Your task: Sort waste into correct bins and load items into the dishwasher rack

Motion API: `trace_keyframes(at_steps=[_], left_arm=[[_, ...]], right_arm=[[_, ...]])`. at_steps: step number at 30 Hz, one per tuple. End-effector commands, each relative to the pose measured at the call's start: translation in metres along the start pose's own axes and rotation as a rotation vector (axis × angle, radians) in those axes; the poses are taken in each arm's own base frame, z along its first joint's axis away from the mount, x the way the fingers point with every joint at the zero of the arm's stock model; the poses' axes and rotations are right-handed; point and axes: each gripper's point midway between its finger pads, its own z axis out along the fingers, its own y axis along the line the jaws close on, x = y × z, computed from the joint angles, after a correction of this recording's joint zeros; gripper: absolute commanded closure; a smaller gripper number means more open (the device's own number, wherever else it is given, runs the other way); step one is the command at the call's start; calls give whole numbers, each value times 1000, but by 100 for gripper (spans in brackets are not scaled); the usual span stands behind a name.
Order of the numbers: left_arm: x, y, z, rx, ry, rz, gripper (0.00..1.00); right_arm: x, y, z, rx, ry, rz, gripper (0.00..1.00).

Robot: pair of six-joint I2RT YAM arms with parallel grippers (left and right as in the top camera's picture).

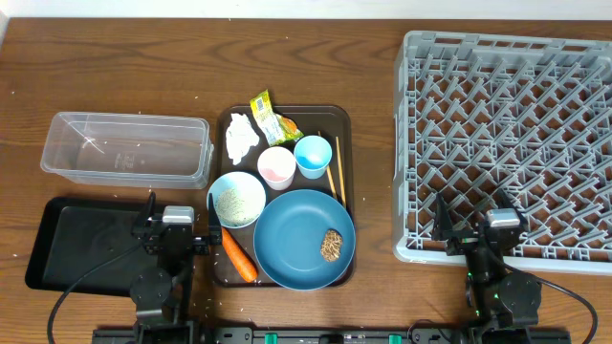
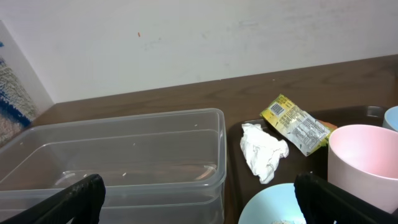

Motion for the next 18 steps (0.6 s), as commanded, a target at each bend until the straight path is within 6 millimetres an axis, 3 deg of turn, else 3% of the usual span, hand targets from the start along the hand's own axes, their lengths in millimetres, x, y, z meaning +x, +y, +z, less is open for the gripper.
trace_keyframes(at_steps=[1, 18], left_arm=[[15, -6, 1, 29, 49, -7, 2], [15, -6, 1, 29, 49, -8, 2]], right_arm=[[1, -2, 0, 6, 2, -4, 1], [14, -2, 0, 6, 57, -4, 1]])
